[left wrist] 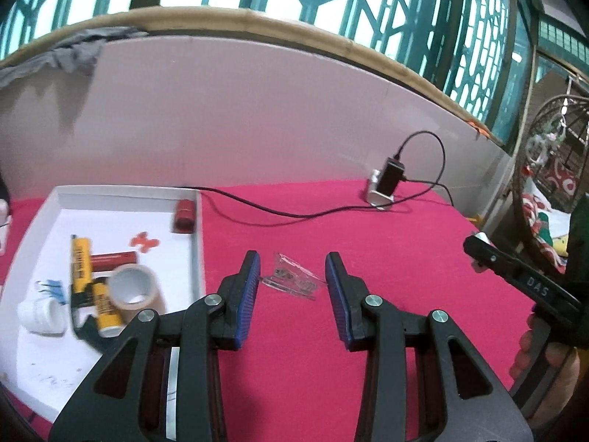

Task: Organize rigid objects
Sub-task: 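Carry the clear clip and white charger into the tray and open both grippers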

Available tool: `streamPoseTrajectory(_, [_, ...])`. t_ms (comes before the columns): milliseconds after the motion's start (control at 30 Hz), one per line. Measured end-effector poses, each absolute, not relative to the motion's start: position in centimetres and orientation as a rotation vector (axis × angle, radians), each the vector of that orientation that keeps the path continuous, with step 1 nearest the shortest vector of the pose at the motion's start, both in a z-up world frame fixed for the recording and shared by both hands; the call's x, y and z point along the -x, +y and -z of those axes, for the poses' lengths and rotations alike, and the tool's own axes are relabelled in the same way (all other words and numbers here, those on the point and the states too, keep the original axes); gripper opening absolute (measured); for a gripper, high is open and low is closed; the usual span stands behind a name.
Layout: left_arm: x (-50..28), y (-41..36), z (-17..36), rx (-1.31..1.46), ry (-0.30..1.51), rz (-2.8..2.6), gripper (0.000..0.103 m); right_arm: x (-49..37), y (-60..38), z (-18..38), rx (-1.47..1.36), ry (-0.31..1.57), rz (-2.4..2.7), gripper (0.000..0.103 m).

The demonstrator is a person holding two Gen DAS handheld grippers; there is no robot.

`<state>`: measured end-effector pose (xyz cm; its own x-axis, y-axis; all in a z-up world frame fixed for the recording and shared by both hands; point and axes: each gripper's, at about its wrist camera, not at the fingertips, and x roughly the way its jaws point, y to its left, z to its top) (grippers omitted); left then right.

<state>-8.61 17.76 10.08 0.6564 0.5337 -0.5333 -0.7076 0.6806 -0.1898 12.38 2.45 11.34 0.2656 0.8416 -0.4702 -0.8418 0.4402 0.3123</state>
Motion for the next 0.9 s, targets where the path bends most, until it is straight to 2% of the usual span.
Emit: streamPoseTrajectory(900, [19.4,19.1,-11.7,0.500,0.318,-0.864,0.036,-3.4,6.9,-14.8,0.136,0.530,-1.317,0.036])
